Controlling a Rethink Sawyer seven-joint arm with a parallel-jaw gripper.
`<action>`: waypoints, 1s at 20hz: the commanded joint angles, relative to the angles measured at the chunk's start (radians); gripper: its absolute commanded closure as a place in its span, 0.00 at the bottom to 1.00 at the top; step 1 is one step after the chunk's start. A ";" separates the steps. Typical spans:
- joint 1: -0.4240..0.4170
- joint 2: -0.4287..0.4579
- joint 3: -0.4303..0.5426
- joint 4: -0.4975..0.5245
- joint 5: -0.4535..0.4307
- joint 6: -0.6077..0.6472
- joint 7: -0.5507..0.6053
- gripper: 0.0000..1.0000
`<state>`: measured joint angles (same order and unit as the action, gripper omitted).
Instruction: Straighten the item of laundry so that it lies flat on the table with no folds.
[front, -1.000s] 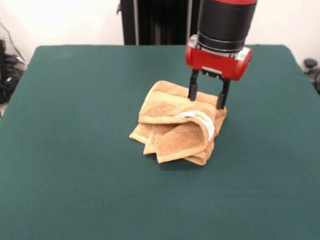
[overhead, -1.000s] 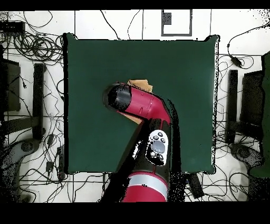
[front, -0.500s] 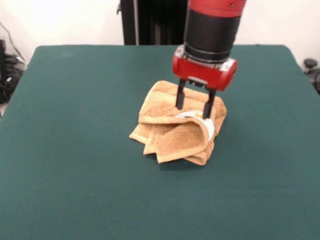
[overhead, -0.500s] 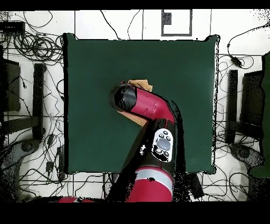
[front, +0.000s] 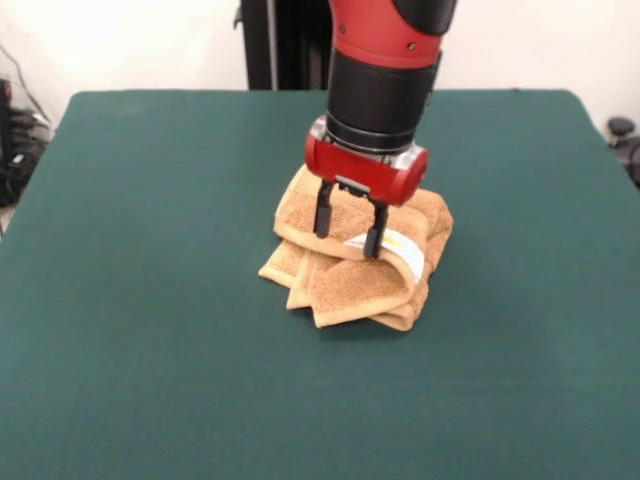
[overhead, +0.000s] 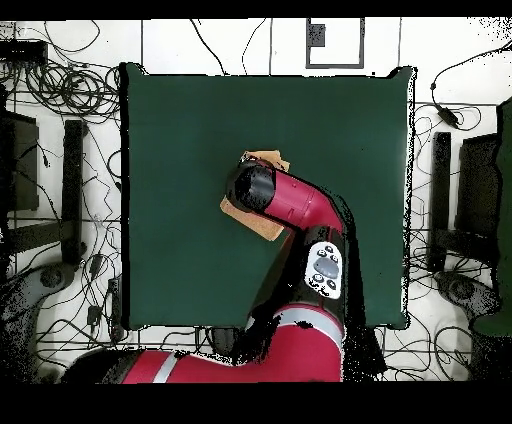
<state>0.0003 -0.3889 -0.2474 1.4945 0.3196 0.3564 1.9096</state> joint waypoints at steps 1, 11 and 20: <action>0.008 0.014 0.122 0.005 0.024 -0.035 0.172 0.00; 0.020 0.011 0.111 0.008 0.027 -0.028 0.182 0.00; 0.061 -0.037 0.059 0.010 0.025 0.063 0.198 0.00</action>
<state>0.0106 -0.3890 -0.2481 1.4945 0.3194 0.3538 1.9096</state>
